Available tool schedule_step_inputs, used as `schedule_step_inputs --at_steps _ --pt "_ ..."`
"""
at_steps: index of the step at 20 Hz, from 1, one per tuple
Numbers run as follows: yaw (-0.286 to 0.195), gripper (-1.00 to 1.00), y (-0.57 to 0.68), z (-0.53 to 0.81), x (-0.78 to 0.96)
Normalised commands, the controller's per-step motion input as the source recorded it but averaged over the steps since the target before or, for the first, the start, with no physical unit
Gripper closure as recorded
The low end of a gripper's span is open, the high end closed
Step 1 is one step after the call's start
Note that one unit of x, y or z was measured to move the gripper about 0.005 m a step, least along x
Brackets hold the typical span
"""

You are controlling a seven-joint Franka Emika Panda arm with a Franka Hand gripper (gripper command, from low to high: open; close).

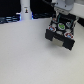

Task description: Open the kcup holder, insert the kcup into the holder, and close the kcup holder

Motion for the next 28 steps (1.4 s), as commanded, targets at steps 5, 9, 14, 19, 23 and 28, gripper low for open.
schedule_step_inputs --at_steps 5,9,14,19,23,28 --pt "0.059 -1.00 -0.45 0.36 0.45" --pt "0.038 -1.00 -0.46 0.22 0.52" --pt "0.028 -1.00 -0.43 0.16 0.61" --pt "0.026 -1.00 -0.38 0.11 0.67" --pt "0.033 -1.00 -0.24 0.00 0.71" --pt "0.051 -1.00 -0.17 -0.16 0.61"
